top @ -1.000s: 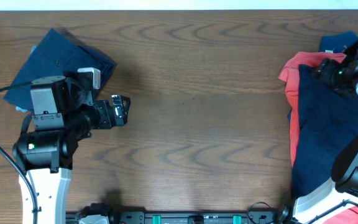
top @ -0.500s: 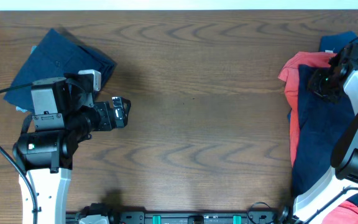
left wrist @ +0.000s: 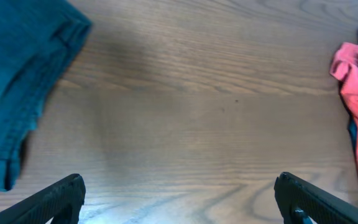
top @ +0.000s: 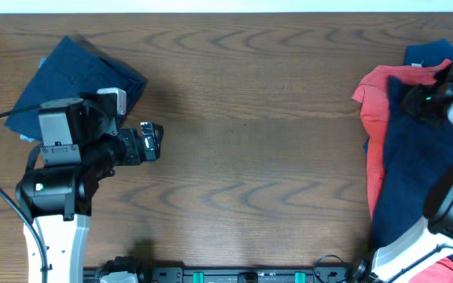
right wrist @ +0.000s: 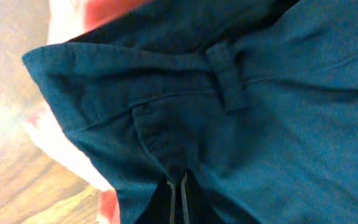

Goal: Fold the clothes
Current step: 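Drag the navy shorts left to the table center with the right gripper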

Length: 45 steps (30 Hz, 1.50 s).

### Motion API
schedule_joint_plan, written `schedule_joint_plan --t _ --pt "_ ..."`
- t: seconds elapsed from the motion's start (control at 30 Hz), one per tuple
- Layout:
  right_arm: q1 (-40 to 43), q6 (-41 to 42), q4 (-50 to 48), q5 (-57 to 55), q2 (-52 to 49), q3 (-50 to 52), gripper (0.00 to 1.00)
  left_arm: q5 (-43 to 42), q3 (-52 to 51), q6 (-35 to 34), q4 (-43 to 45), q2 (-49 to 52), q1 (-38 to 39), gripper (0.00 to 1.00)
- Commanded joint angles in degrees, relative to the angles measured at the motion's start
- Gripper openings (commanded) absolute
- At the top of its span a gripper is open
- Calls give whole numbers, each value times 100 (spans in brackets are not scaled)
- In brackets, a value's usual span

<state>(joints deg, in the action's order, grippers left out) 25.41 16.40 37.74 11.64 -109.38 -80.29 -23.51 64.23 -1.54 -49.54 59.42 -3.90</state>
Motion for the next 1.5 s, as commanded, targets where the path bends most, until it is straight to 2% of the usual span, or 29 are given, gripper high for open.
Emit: schedule_joint_plan --t 0.0,0.17,0.27,0.4,0.57,0.63,0.7,0.77,0.8,0.87,0.93,1.1,1.33,1.47 --pt "160 68 -48 387 879 -409 1 520 177 -164 79 -267 -9 98" --pt "-63 74 9 933 1902 -595 1 1165 192 -297 273 -708 -11 98" --pt "-570 74 116 1008 2496 -610 1 1687 192 -365 332 -1014 -9 98" --pt "-1871 72 334 1005 2955 -610 1 2245 192 -369 343 -1401 -11 98" --pt "-4332 70 389 964 2844 -601 3 2667 192 -367 363 -1757 -9 98" --pt "-5191 39 332 901 2688 -601 15 2754 192 -367 356 -1843 -9 98" --pt "-5984 -63 289 442 2524 -601 47 2839 195 -369 358 -1899 -9 98" --pt "-6428 -59 291 -380 2461 -601 69 2870 195 -369 363 -1930 -9 98" --pt "-6575 -57 289 -841 2461 -603 78 2868 195 -369 361 -1930 -9 98" --pt "-6616 -55 295 -1198 2511 -651 83 2841 192 -369 350 -1917 -9 98" --pt "-6472 -35 302 -1244 2577 -726 84 2592 192 -369 348 -1897 -9 98" --pt "-5766 334 363 -1292 2903 -804 86 1427 190 -367 282 -1569 0 98" --pt "-4559 922 828 -1285 3412 -804 82 455 164 -214 118 98 459 98" --pt "-4129 1139 1257 -1268 3488 -804 82 33 166 -232 649 1097 693 98"
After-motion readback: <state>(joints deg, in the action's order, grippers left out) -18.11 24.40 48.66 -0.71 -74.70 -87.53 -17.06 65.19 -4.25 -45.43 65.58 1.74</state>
